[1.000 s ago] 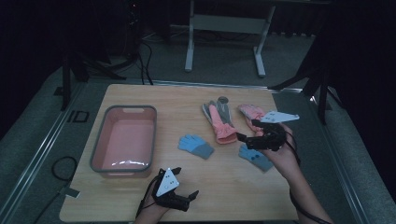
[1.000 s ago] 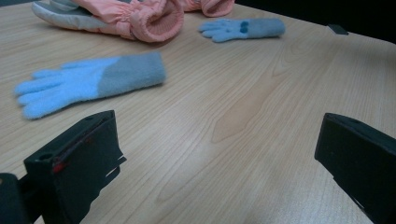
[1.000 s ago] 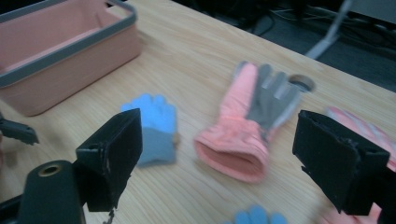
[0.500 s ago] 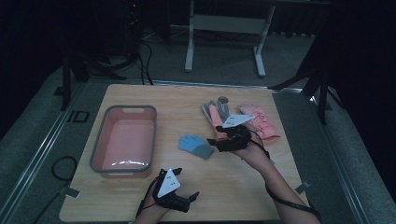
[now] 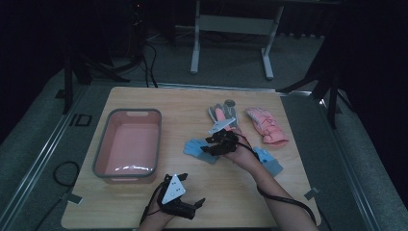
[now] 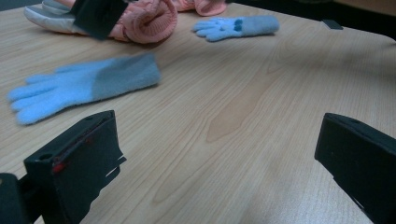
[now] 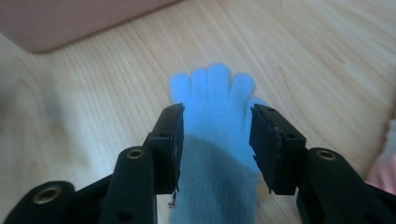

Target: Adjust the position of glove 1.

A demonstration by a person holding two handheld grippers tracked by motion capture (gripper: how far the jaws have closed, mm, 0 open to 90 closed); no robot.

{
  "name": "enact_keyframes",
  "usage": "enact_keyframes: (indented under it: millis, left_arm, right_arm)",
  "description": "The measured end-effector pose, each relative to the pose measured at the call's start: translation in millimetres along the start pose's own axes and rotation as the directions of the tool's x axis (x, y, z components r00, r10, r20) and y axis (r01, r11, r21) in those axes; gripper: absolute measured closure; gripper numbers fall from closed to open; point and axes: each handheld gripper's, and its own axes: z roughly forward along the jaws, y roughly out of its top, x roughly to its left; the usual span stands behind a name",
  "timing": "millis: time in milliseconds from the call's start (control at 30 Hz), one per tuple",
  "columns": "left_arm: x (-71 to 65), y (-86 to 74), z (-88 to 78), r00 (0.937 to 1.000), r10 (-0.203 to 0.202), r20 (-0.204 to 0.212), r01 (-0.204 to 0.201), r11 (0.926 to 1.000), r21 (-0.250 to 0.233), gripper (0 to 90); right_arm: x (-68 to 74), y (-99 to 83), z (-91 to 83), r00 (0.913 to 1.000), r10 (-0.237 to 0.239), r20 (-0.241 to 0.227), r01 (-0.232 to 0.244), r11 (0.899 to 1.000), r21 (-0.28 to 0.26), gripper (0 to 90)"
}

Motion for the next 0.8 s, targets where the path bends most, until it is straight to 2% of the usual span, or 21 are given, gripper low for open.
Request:
enact_keyframes:
  millis: [167, 300, 367, 433, 567, 600, 633, 667, 700, 733, 800]
  left_arm:
    - [0.0, -0.1, -0.3, 1.0000, 0.000, 0.001, 0.000, 1.0000, -0.002, 0.2]
    - [0.5, -0.2, -0.3, 1.0000, -0.003, 0.003, 0.003, 1.0000, -0.004, 0.2]
    - [0.5, -0.2, -0.3, 1.0000, -0.004, 0.005, 0.004, 1.0000, -0.004, 0.2]
    - [0.5, -0.2, -0.4, 1.0000, -0.003, 0.003, 0.003, 1.0000, -0.005, 0.2]
    - [0.4, -0.2, -0.4, 1.0000, -0.004, 0.000, 0.004, 1.0000, -0.004, 0.2]
    - [0.4, -0.2, -0.4, 1.0000, -0.003, -0.001, 0.003, 1.0000, -0.004, 0.2]
    - [0.5, -0.2, -0.3, 1.0000, -0.005, -0.001, 0.005, 1.0000, -0.004, 0.2]
    - [0.5, -0.2, -0.3, 1.0000, -0.005, -0.001, 0.005, 1.0000, -0.004, 0.2]
    - [0.7, -0.1, -0.3, 1.0000, -0.006, 0.001, 0.006, 1.0000, -0.002, 0.2]
    - [0.9, -0.1, -0.2, 1.0000, -0.008, 0.001, 0.008, 1.0000, -0.001, 0.2]
    - [1.0, -0.2, -0.5, 0.9999, -0.010, 0.000, 0.010, 0.9999, -0.005, 0.2]
  right_arm:
    - [-2.1, -4.2, 19.2, 0.9997, -0.024, 0.009, 0.023, 0.999, 0.030, 53.4]
    - [-3.7, -7.6, 30.6, 0.9993, -0.036, -0.003, 0.036, 0.998, 0.060, 57.7]
    - [-4.1, -10.9, 37.4, 0.9993, -0.037, -0.006, 0.037, 0.995, 0.097, 60.7]
    - [-6.3, -13.0, 38.0, 0.9998, -0.008, -0.020, 0.009, 0.997, 0.076, 64.7]
    - [-6.2, -14.6, 37.9, 1.0000, -0.007, -0.006, 0.008, 0.998, 0.064, 71.8]
    - [-5.8, -14.7, 38.1, 1.0000, -0.001, -0.001, 0.001, 0.998, 0.061, 74.4]
    - [-3.4, -15.4, 38.5, 0.9996, 0.026, 0.012, -0.027, 0.998, 0.050, 81.7]
    - [-2.5, -15.2, 38.4, 0.9986, 0.050, 0.020, -0.051, 0.998, 0.049, 83.5]
    - [-1.4, -13.4, 38.0, 0.9924, 0.114, 0.047, -0.116, 0.992, 0.048, 84.9]
    - [-1.4, -13.4, 38.0, 0.9924, 0.114, 0.047, -0.116, 0.992, 0.048, 84.9]
    - [7.5, -8.2, 33.1, 0.9831, 0.151, 0.104, -0.155, 0.988, 0.026, 85.8]
